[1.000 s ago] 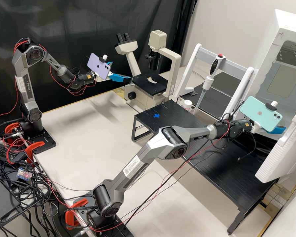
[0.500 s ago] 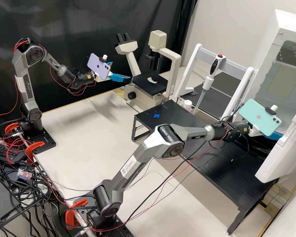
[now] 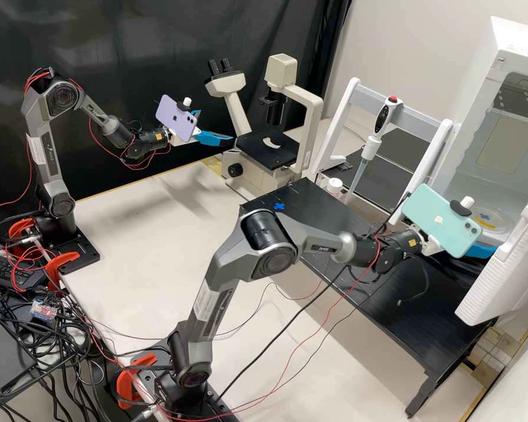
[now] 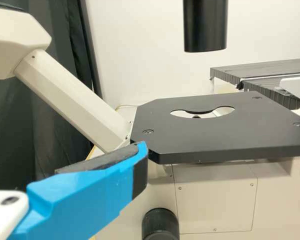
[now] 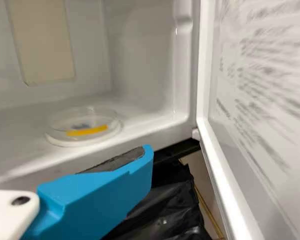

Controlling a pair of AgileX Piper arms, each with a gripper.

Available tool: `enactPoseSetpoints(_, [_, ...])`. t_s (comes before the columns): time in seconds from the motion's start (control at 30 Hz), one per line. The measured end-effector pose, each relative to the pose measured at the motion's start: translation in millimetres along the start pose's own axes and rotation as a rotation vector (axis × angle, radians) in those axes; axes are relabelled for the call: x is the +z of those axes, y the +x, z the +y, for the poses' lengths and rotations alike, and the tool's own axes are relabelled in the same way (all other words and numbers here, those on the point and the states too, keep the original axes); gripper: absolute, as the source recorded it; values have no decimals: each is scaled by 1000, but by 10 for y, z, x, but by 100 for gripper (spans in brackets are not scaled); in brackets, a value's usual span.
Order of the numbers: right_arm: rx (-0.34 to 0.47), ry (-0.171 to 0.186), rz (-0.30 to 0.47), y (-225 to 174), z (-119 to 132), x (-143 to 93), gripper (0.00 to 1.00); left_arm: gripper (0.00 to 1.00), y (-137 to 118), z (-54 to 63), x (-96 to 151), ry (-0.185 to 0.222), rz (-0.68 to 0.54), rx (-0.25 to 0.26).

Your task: Move the petri dish to the incubator

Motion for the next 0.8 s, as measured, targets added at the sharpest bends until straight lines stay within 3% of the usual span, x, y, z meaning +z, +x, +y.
enactPoseSetpoints(0.27, [110, 6, 195, -943, 27, -130, 100, 100, 0, 0, 0, 0, 0, 0])
enactPoseSetpoints(0.47, [160, 32, 345, -1594, -125, -270, 100, 100, 0, 0, 0, 0, 0, 0])
enactPoseSetpoints(0.63, [131, 30, 450, -2029, -400, -352, 100, 100, 0, 0, 0, 0, 0, 0])
enactPoseSetpoints(0.8, [80, 45, 447, -2301, -614, -297, 100, 100, 0, 0, 0, 0, 0, 0])
